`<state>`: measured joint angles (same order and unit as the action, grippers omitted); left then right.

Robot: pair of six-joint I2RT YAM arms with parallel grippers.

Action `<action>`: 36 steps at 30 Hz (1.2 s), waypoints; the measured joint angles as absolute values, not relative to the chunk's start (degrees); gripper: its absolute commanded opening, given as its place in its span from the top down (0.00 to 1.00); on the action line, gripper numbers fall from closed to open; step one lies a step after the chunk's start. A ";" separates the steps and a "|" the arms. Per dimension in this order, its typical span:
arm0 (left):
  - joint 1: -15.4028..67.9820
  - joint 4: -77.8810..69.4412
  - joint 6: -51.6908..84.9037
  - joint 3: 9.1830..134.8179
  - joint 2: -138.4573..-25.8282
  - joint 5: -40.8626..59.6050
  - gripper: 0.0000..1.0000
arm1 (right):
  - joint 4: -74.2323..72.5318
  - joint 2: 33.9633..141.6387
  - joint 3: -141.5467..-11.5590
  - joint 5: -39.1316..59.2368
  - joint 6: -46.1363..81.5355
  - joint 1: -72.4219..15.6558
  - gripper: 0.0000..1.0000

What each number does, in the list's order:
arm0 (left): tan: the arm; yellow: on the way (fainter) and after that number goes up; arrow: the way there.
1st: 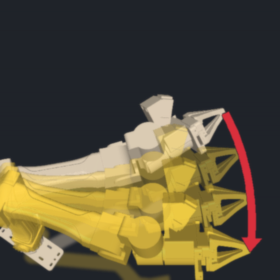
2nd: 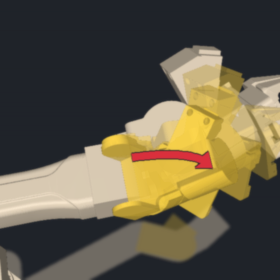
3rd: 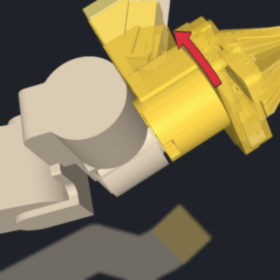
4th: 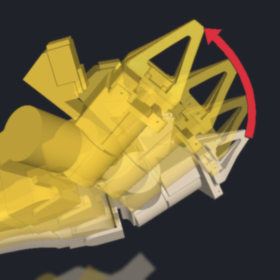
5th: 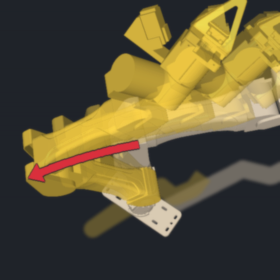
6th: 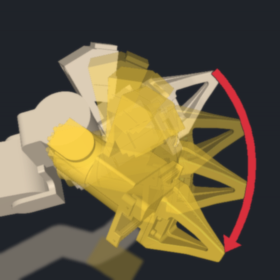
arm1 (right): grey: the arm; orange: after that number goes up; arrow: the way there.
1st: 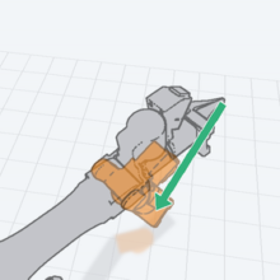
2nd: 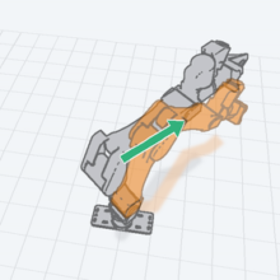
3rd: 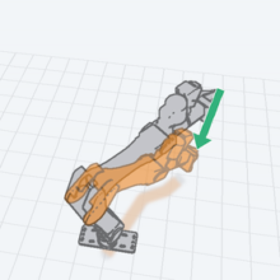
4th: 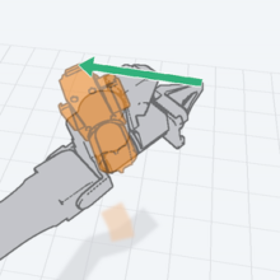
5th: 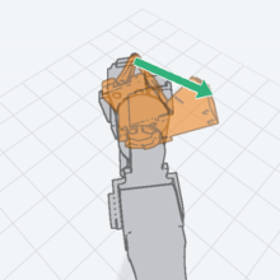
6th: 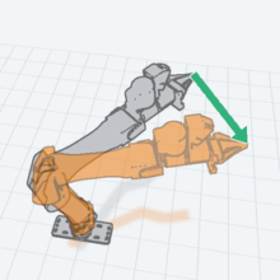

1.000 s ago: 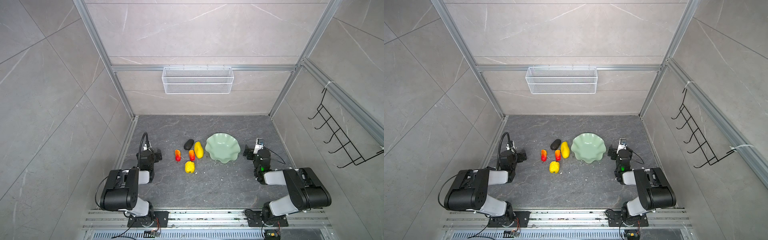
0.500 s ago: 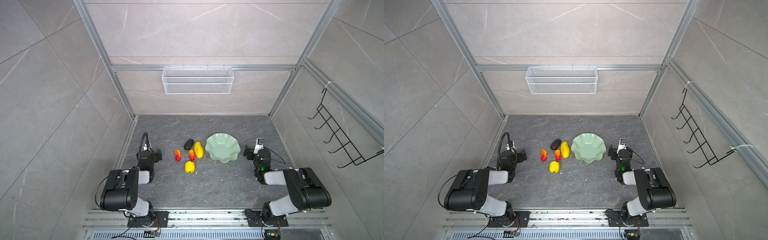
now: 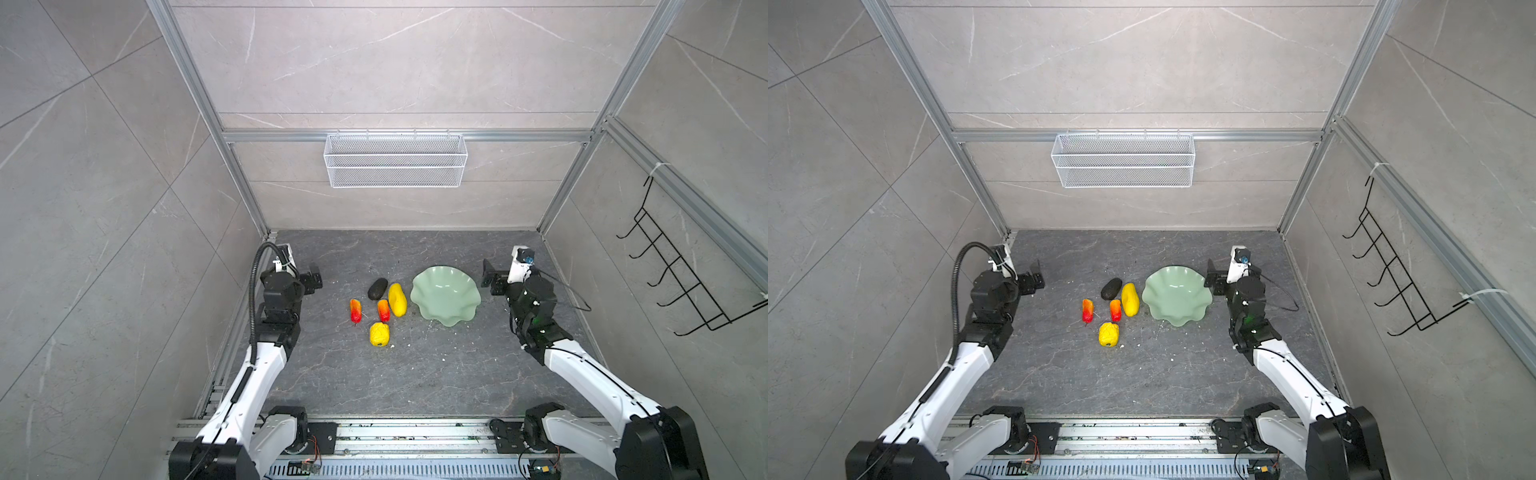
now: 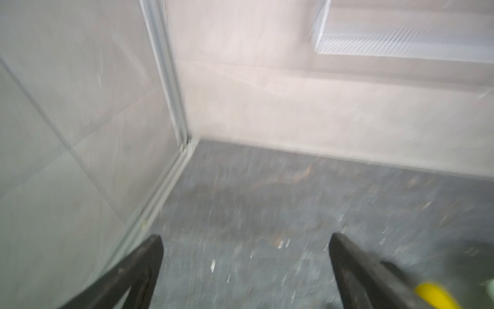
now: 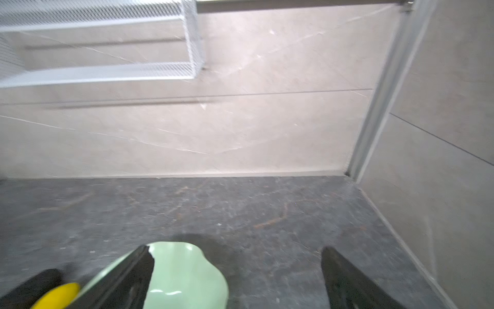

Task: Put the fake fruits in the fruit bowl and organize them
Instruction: 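Reach the right gripper to the yellow banana and close on it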

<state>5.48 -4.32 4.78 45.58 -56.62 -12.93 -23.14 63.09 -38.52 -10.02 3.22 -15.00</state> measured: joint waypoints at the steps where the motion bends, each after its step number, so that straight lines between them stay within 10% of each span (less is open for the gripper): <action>1: 5.54 -0.19 4.82 49.08 -55.90 -11.94 0.00 | -21.17 63.79 -40.77 -8.58 3.44 -15.92 0.00; 12: 5.50 33.17 2.81 67.40 -49.23 4.51 0.00 | 4.60 87.22 -62.89 1.98 5.37 -29.82 0.00; 36: 4.08 36.77 0.23 54.61 -46.26 12.60 0.00 | 24.03 120.22 -93.17 -5.80 6.44 -42.63 0.16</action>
<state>4.08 36.77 0.23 54.61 -46.26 12.60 24.03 120.22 -93.17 -5.80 6.44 -42.63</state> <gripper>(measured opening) 0.999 0.866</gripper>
